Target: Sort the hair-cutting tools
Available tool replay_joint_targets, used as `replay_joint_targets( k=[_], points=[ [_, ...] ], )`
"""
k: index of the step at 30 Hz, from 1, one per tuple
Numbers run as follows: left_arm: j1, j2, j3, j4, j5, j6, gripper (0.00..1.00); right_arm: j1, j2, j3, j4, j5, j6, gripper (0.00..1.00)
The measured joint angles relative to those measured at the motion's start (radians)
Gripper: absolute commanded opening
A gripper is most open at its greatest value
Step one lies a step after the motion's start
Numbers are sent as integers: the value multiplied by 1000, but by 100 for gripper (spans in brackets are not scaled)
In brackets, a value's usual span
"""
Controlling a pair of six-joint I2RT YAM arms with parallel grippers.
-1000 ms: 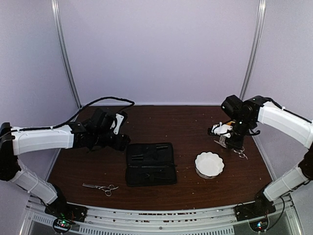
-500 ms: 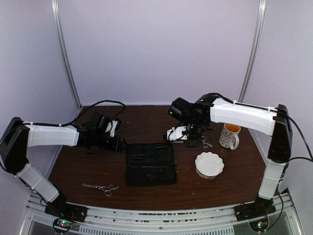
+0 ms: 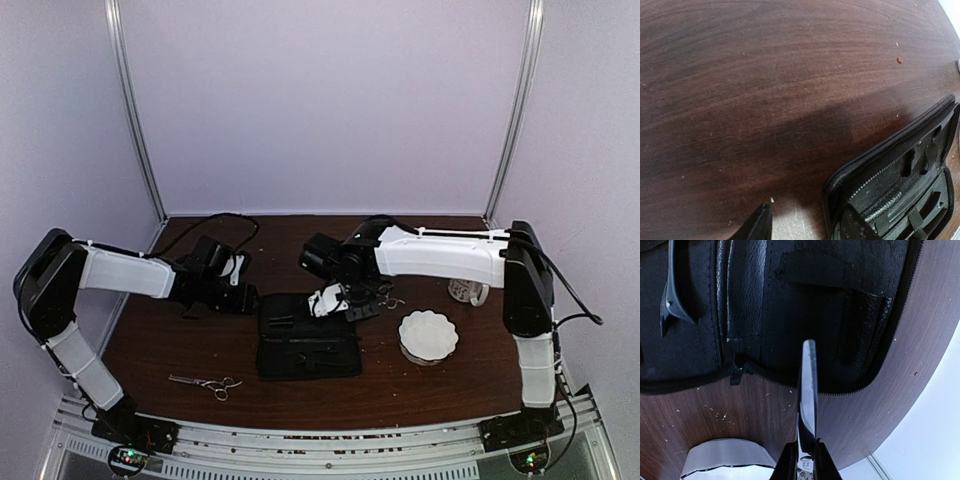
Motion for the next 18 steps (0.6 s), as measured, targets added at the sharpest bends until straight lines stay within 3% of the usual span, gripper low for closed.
replay_joint_targets(
  k=[18],
  points=[
    [1, 64, 0, 95, 119, -6, 18, 11, 131, 57, 31, 95, -7, 0]
  ],
)
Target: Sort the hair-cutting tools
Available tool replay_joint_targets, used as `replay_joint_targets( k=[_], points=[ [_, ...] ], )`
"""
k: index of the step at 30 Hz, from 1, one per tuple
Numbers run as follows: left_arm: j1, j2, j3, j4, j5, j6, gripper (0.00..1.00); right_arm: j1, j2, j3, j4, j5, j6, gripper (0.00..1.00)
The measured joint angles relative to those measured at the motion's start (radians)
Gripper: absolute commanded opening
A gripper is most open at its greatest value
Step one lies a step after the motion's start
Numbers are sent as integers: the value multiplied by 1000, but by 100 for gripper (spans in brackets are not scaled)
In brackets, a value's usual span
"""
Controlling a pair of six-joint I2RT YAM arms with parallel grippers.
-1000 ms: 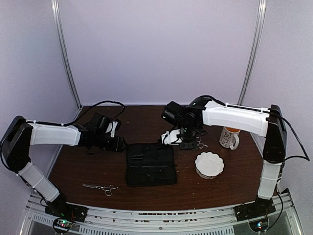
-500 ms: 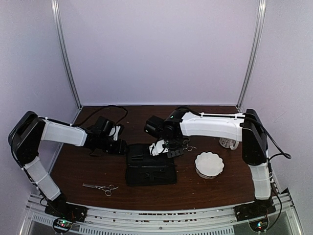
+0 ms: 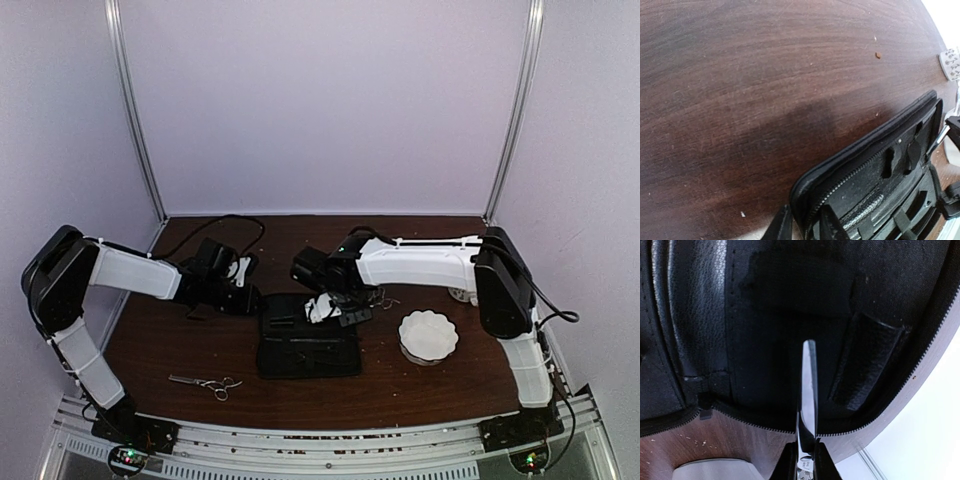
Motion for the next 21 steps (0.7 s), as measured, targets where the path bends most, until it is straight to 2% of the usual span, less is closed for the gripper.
replay_joint_targets(
  k=[3, 9, 21],
  points=[
    [0, 0, -2, 15, 11, -8, 12, 0, 13, 3, 8, 15, 0, 0],
    [5, 0, -15, 47, 34, -19, 7, 5, 51, 10, 25, 36, 1, 0],
    [8, -5, -32, 70, 56, -25, 5, 53, 87, 65, 37, 35, 30, 0]
  ],
)
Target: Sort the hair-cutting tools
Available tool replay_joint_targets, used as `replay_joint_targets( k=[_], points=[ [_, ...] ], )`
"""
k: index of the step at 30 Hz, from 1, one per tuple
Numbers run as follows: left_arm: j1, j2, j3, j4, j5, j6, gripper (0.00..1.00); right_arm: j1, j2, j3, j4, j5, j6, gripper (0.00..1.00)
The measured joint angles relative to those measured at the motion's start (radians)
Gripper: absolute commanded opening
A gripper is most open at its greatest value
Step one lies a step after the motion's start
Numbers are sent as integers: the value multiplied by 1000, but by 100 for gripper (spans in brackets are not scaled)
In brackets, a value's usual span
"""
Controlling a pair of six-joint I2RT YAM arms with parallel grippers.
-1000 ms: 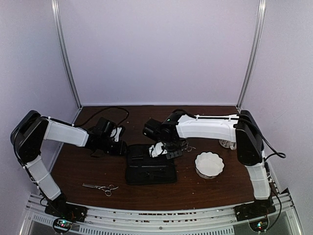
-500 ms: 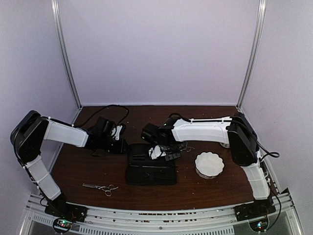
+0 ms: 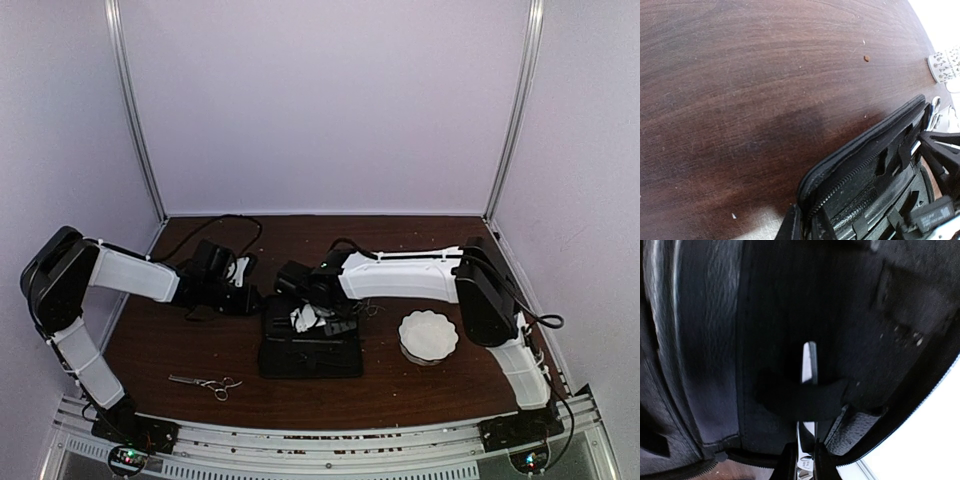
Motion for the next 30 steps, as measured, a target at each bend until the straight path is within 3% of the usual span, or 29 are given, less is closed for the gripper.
replay_joint_targets(
  k=[23, 30],
  points=[
    [0, -20, -26, 6, 7, -7, 3, 24, 74, 98, 1, -86, 78, 0],
    [0, -21, -32, 6, 6, -7, 3, 27, 83, 113, -2, -101, 96, 27]
  ],
)
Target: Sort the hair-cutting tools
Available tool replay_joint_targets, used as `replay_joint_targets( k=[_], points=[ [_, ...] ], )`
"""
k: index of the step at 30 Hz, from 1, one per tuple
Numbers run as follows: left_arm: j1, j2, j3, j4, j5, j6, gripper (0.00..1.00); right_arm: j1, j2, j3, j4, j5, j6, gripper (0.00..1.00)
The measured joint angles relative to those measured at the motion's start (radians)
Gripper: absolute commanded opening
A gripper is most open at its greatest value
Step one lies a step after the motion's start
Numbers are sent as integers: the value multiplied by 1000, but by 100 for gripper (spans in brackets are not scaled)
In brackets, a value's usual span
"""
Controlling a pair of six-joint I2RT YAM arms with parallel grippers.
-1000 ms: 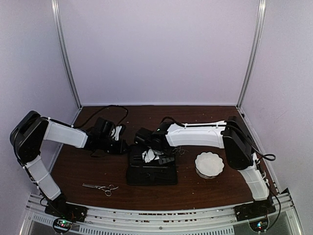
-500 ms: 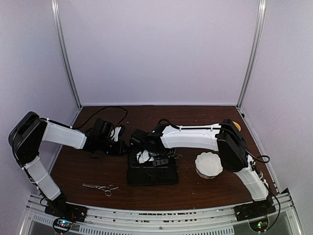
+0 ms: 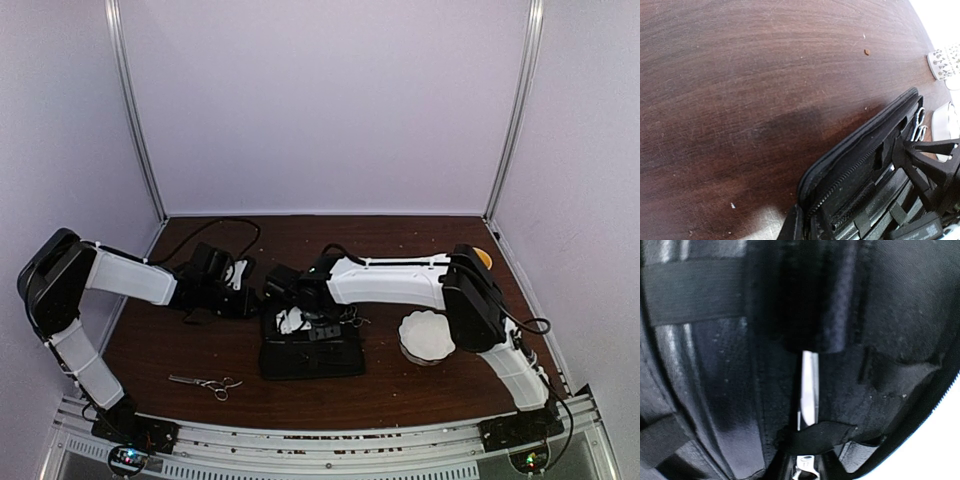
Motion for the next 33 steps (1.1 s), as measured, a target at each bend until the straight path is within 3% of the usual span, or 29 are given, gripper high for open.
replay_joint_targets(
  k=[8, 18, 24, 33],
  points=[
    [0, -6, -1, 0, 0, 1, 3, -2, -108, -137, 12, -40, 9, 33],
    [0, -11, -2, -2, 1, 2, 3, -98, -328, -323, 53, -79, 25, 27],
    [0, -11, -2, -2, 1, 2, 3, -192, -332, -395, 90, -92, 29, 27],
    [0, -12, -2, -2, 1, 2, 3, -187, -295, -386, 111, -134, 32, 23]
  ],
)
